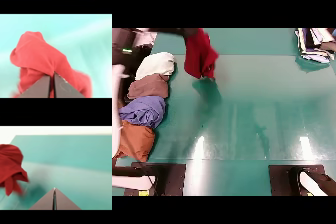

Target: Fold the shirts.

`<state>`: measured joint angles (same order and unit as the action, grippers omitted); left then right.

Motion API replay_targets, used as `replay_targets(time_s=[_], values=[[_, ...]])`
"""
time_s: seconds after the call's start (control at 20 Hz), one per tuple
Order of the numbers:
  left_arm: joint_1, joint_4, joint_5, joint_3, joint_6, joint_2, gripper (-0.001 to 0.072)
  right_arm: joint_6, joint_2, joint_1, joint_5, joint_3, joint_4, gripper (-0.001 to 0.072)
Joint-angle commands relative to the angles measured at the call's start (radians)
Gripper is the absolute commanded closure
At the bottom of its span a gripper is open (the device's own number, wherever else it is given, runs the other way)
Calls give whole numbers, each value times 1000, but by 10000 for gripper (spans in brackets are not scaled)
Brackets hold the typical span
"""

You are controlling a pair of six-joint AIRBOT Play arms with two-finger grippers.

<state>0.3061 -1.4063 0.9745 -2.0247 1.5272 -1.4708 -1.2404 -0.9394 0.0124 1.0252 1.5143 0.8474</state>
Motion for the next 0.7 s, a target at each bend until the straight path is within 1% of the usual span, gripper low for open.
replay_targets(time_s=[0.0,0.1,0.2,0.35,0.4,0.45,0.5,0.55,0.6,0.65], values=[[47,-37,99,-15,2,223,687,0,27,0,1,106,2,695],[129,-66,171,28,23,284,687,0,26,-1,13,135,1,695],[229,-68,230,83,48,286,687,0,27,-1,33,138,0,695],[376,-52,223,243,64,258,684,0,26,-1,93,138,-1,695],[415,-24,209,306,66,240,682,0,26,-1,111,138,-1,695],[444,11,188,364,66,224,597,0,27,-1,124,138,-1,695],[468,47,154,422,66,203,265,0,27,-1,136,138,-3,695],[481,64,113,464,67,186,59,0,27,-1,146,138,-11,695],[485,62,77,492,66,168,54,0,27,-1,152,138,-10,695],[483,16,65,497,66,155,54,0,27,-1,161,138,-11,695]])
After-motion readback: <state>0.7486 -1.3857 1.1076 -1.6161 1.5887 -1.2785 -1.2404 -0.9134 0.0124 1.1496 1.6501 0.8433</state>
